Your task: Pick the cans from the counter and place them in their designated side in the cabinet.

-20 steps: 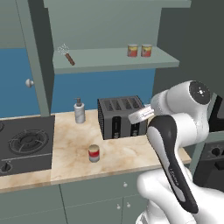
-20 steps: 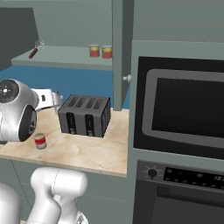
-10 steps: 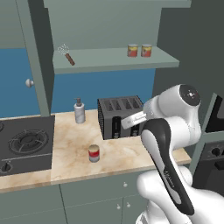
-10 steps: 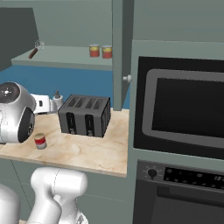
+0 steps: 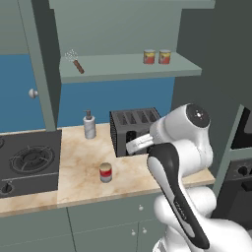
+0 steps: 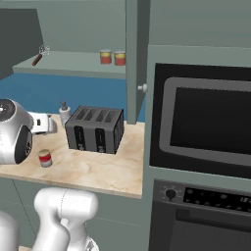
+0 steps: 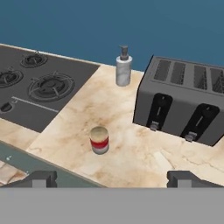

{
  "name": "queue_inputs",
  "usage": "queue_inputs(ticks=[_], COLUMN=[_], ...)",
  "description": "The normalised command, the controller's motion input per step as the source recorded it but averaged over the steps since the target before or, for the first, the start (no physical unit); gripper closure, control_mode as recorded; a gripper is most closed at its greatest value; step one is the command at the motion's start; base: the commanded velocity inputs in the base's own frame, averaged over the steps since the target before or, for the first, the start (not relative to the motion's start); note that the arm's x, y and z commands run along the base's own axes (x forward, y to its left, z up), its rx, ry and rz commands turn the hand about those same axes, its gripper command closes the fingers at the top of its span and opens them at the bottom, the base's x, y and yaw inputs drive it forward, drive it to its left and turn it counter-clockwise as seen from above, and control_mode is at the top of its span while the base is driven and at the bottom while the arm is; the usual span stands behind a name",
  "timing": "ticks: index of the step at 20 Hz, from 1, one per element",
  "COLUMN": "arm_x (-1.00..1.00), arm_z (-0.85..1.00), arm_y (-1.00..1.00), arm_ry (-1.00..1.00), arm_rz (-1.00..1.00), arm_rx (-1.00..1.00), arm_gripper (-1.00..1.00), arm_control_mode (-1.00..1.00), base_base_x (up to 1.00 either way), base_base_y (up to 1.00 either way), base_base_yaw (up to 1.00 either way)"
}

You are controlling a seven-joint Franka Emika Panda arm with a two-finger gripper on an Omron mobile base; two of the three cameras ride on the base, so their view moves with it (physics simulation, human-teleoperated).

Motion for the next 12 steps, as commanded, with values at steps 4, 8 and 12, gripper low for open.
queue_inputs(ticks=[4, 8, 12], arm_x=[0.0, 0.0, 0.05], arm_z=[-0.3, -0.21, -0.04], arm_y=[0.31, 0.26, 0.09], arm_ry=[0.01, 0.0, 0.0], arm_rz=[0.0, 0.0, 0.0], arm_rx=[0.0, -0.01, 0.0], arm_gripper=[-1.0, -1.0, -1.0], arm_control_mode=[-1.0, -1.0, -1.0], base_base_x=[0.0, 0.0, 0.0], base_base_y=[0.0, 0.0, 0.0], base_base_yaw=[0.0, 0.0, 0.0])
